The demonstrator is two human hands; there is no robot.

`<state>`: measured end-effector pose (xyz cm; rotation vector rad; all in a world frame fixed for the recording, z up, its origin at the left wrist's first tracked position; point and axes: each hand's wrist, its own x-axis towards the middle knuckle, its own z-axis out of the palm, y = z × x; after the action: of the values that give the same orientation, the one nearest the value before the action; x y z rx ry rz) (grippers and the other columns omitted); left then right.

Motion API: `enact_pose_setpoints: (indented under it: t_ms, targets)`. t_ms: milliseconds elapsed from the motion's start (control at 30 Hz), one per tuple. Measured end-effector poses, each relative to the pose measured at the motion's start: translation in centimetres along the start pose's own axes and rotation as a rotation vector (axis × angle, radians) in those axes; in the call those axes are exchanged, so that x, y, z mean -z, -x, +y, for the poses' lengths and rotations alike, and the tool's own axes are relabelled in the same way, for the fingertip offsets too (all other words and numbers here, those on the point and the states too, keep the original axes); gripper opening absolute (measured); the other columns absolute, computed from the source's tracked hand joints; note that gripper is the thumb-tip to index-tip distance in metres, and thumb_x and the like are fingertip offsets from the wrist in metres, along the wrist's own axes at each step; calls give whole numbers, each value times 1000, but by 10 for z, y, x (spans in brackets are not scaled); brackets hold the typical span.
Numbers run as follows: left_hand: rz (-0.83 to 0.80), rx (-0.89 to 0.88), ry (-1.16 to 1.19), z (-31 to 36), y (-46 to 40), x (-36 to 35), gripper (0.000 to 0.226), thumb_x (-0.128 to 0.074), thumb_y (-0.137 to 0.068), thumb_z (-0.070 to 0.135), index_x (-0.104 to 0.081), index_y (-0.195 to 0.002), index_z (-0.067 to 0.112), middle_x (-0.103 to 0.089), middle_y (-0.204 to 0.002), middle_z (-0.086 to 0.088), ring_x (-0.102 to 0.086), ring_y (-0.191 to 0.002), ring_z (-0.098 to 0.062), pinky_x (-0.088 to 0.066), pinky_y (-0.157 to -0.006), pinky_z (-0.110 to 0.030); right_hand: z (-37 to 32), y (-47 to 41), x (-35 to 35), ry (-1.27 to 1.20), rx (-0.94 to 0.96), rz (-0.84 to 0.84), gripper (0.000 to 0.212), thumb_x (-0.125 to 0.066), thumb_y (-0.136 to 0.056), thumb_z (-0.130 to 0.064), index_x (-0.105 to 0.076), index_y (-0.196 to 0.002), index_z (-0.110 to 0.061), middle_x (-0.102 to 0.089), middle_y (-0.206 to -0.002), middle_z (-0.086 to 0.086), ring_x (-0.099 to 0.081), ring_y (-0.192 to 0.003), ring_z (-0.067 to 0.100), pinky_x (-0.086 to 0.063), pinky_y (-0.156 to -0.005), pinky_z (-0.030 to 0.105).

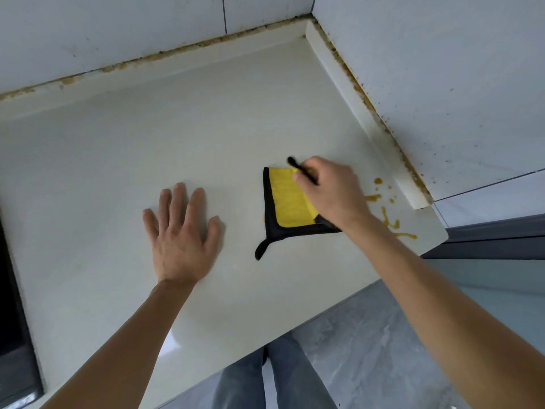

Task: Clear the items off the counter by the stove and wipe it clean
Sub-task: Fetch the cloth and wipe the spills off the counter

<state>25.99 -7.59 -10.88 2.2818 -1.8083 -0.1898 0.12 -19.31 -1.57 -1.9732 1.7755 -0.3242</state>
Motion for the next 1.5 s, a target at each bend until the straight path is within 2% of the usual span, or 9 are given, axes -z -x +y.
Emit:
enact_pose_setpoints:
  t_ms: [67, 167, 233, 300, 433, 633, 867, 1233, 1500]
  targets:
    - [-7, 5, 0, -1, 0, -1, 61, -42, -99, 53, -42, -151, 23, -32, -164, -7, -23, -155, -35, -19, -121, -61, -12, 3, -20, 3, -54, -160, 36, -63, -98, -45, -70, -124, -21, -76, -109, 0, -72, -99, 22, -54, -85, 32]
    - [-10, 1, 6, -3, 0, -3, 61, -41, -100, 54, -41, -153, 24, -31, -165, -7, -21, -156, -34, -18, -122, -62, -14, 2, -23, -322, -167, -292, 35, -60, -101, -41, -66, -130, -23, -70, -124, 1, -78, -81, 16, -64, -80, 37]
    - [-13, -2, 3, -4, 0, -4, 61, -41, -100, 54, -41, -153, 24, -31, -166, -7, -21, -157, -35, -18, -122, -62, -6, 0, -18, -311, -44, -151, 29, -59, -101, -34, -69, -128, -27, -71, -121, -4, -78, -83, 12, -63, -82, 39]
    - [-14, -4, -3, -4, 1, -4, 60, -42, -100, 53, -41, -152, 23, -32, -165, -7, -22, -156, -35, -18, -121, -61, 11, 1, -23, -43, 159, -1, 33, -57, -102, -34, -66, -133, -27, -68, -129, -6, -68, -118, 16, -54, -101, 43]
    - [-37, -30, -47, -2, 1, 0, 58, -40, -101, 50, -40, -152, 21, -32, -162, -9, -25, -153, -37, -21, -118, -61, 38, 26, -53, 361, 316, -109, 54, -37, -110, -45, -36, -161, -27, -27, -170, 0, -13, -161, 25, -14, -128, 49]
    - [-133, -80, -48, 37, 8, 10, 46, -36, -101, 41, -39, -146, 30, -32, -156, -7, -29, -147, -39, -31, -111, -63, 73, 77, -66, 410, 199, -71, 69, -25, -107, -57, -14, -167, -25, -1, -175, 0, 4, -162, 22, -3, -130, 50]
    - [-238, -368, -26, 108, 48, -17, 56, -32, -107, 45, -32, -161, 29, -21, -172, -8, -12, -162, -36, -13, -123, -72, 95, 33, -33, 393, -42, -50, 74, -31, -105, -55, -9, -167, -23, 3, -175, 4, 7, -161, 26, 0, -130, 52]
    - [-140, -370, -83, 110, 51, -35, 60, -35, -105, 49, -36, -161, 27, -24, -172, -8, -16, -162, -34, -13, -124, -66, 130, 86, -28, 369, 50, -27, 69, -35, -104, -46, -18, -166, -21, -5, -175, 0, 0, -162, 19, -9, -130, 48]
    - [-110, -348, -60, 115, 52, -31, 59, -40, -103, 46, -41, -159, 26, -28, -171, -8, -18, -162, -34, -12, -125, -65, 114, 17, -22, 293, -121, -1, 72, -30, -104, -47, -8, -167, -23, 3, -175, 0, 7, -161, 21, 2, -130, 47]
